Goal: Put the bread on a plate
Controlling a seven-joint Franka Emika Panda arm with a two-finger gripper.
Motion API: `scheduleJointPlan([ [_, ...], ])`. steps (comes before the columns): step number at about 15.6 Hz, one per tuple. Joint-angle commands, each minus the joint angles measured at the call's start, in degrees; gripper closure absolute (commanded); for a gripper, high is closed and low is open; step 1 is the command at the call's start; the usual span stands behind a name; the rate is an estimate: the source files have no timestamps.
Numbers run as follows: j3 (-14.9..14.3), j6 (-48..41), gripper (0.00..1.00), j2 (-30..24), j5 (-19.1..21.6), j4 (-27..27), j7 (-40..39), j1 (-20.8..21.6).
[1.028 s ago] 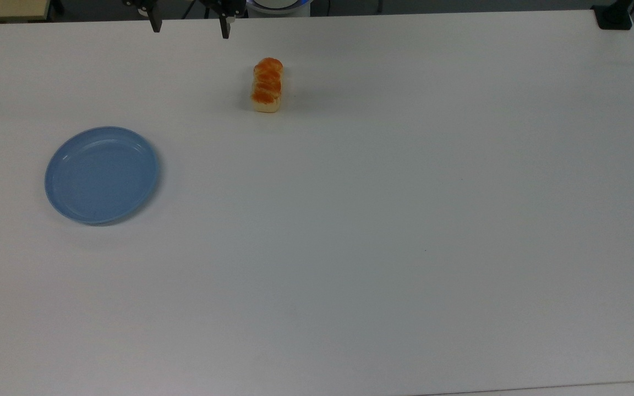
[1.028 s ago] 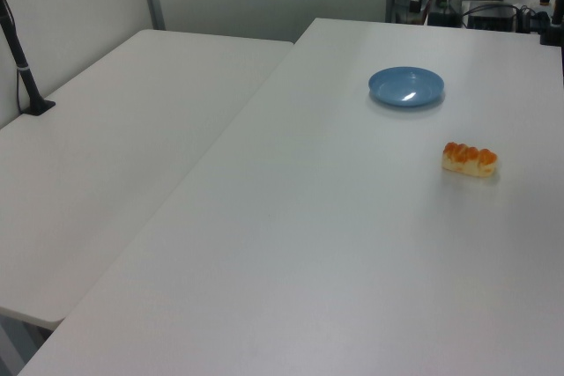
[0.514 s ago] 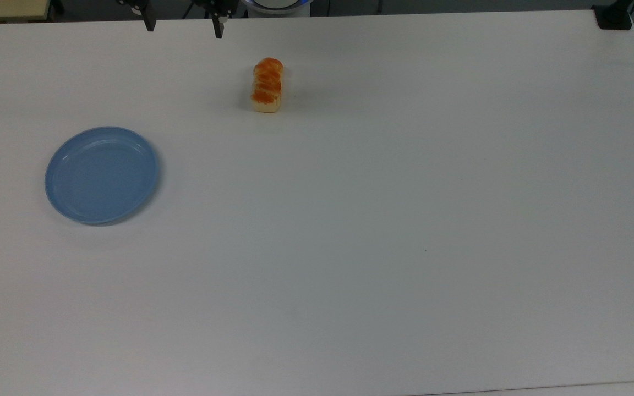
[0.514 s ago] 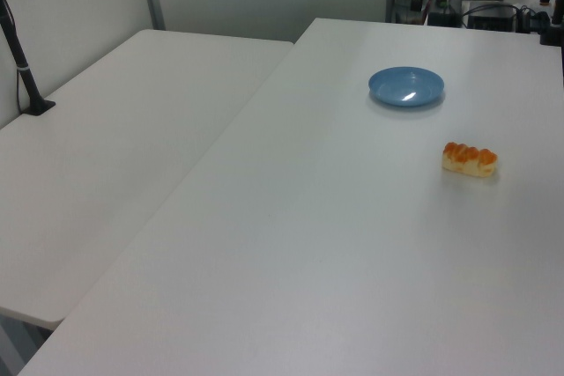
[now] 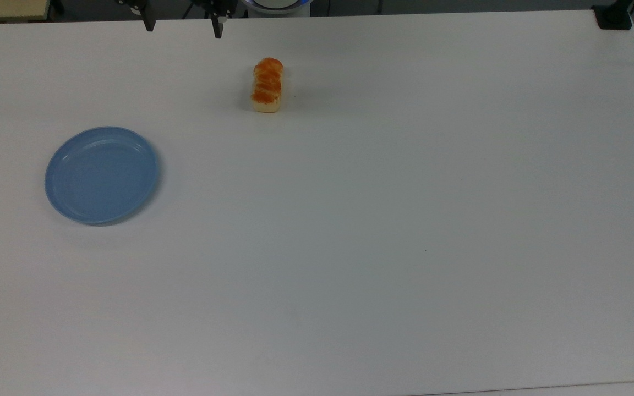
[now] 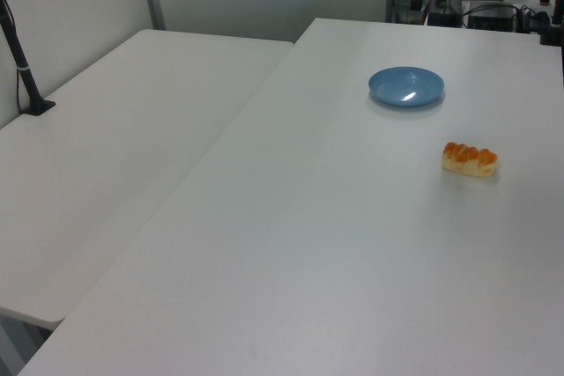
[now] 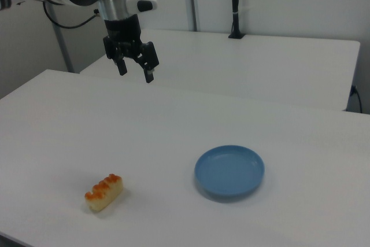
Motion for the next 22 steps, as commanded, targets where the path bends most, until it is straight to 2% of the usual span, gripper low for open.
scheduleJointPlan([
  [1,-0.9,0.6,0.0,-0.7,0.9,-0.6,-0.2,1.1],
  [18,-0.7,2.1,0.0,-0.9,0.9,-0.8,-0.4,0.8],
  [22,-0.6,2.1,0.0,-3.1,0.6,-4.1,-1.1,0.8],
])
